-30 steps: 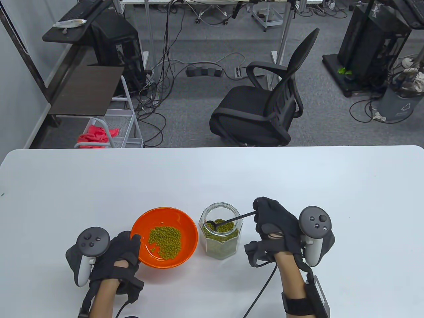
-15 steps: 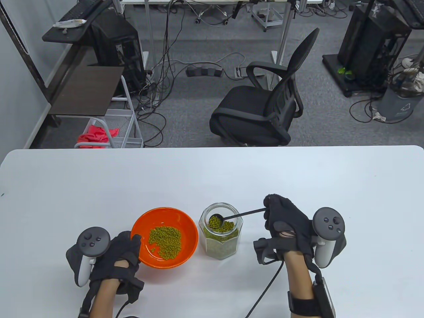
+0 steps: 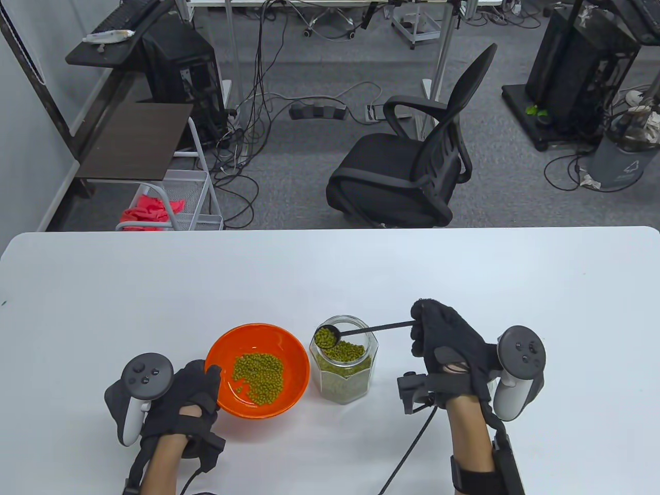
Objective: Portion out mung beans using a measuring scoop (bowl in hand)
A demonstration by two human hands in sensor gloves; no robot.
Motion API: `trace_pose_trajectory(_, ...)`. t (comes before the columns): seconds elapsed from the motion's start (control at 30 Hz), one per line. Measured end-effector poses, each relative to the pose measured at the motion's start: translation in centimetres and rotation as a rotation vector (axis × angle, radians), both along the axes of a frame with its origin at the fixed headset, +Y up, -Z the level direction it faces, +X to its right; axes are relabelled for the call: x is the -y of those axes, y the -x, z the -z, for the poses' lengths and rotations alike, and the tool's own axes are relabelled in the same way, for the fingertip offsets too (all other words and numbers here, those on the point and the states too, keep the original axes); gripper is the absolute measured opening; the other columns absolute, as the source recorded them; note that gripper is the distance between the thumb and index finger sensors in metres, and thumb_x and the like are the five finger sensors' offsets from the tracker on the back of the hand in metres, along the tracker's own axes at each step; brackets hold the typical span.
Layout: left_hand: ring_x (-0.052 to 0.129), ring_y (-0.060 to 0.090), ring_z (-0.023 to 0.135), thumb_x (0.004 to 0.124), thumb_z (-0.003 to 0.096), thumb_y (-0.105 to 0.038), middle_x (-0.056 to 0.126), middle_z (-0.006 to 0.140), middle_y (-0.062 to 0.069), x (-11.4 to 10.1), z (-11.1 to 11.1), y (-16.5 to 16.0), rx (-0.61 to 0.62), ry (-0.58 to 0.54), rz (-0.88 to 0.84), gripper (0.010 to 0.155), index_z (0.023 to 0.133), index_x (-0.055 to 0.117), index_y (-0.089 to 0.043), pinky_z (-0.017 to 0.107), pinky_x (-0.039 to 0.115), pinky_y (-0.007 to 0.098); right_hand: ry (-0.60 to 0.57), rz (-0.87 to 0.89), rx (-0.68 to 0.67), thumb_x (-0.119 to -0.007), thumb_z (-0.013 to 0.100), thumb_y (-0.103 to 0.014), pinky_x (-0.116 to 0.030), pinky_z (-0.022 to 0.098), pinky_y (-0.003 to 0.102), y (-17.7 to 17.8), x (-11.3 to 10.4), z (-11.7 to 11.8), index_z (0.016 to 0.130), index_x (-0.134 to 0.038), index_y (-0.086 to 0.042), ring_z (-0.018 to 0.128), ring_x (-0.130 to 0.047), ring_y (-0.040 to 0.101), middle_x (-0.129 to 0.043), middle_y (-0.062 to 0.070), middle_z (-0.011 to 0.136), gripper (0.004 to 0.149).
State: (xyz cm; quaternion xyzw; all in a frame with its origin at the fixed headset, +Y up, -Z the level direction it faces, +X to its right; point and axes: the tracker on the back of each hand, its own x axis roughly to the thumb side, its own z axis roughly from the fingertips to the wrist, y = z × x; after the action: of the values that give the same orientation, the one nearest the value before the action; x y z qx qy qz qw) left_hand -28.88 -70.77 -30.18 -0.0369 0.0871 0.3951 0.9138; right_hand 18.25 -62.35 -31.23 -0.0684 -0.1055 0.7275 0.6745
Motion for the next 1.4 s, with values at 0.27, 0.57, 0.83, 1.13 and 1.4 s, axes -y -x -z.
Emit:
trace_pose_trajectory(0.27, 0.107, 0.0, 0.007, 0.073, 0.0522, -0.048, 0.099, 0.033, -0.014, 0.0, 0.0, -0.1, 0.005, 0.003, 0.001, 0.054, 0.087, 0.08, -0.007, 0.01, 0.095, 0.021, -0.014, -0.016, -0.106, -0.075, 0.047, -0.03, -0.082, 0.034, 0.053, 2.9, 0.0, -0.1, 0.076, -0.085, -0.005, 0.024, -0.095, 0.018, -0.093, 0.019, 0.053, 0.04)
trace_pose_trajectory(0.57, 0.107, 0.0, 0.007, 0.073, 0.0523, -0.048, 0.099, 0.033, -0.014, 0.0, 0.0, -0.1, 0.006, 0.006, -0.007, 0.054, 0.086, 0.08, -0.007, 0.01, 0.095, 0.021, -0.032, -0.066, -0.22, -0.075, 0.047, -0.029, -0.08, 0.037, 0.056, 5.7, 0.0, -0.4, 0.079, -0.084, -0.005, 0.028, -0.096, 0.021, -0.092, 0.022, 0.058, 0.04)
trace_pose_trajectory(0.83, 0.107, 0.0, 0.007, 0.073, 0.0523, -0.048, 0.099, 0.033, -0.014, 0.0, 0.0, -0.1, 0.006, 0.006, -0.013, 0.054, 0.086, 0.08, -0.006, 0.01, 0.095, 0.021, -0.039, -0.123, -0.324, -0.076, 0.047, -0.027, -0.079, 0.041, 0.058, 9.3, 1.0, -0.8, 0.081, -0.083, -0.005, 0.034, -0.097, 0.025, -0.091, 0.023, 0.063, 0.041)
trace_pose_trajectory(1.13, 0.107, 0.0, 0.007, 0.073, 0.0523, -0.048, 0.099, 0.033, -0.014, 0.0, 0.0, 0.0, 0.004, 0.004, -0.017, 0.054, 0.086, 0.08, -0.006, 0.01, 0.095, 0.021, -0.052, -0.255, -0.463, -0.081, 0.044, -0.02, -0.077, 0.045, 0.061, 12.7, 2.0, -1.3, 0.083, -0.086, -0.011, 0.042, -0.099, 0.029, -0.09, 0.025, 0.07, 0.041)
trace_pose_trajectory(1.4, 0.107, 0.0, 0.007, 0.073, 0.0523, -0.048, 0.099, 0.033, -0.014, -0.1, -0.1, 0.1, 0.003, 0.005, -0.021, 0.054, 0.086, 0.08, -0.006, 0.01, 0.095, 0.021, -0.065, -0.304, -0.532, -0.082, 0.043, -0.017, -0.074, 0.047, 0.063, 13.2, 1.4, -1.7, 0.083, -0.089, -0.015, 0.047, -0.098, 0.033, -0.088, 0.025, 0.074, 0.04)
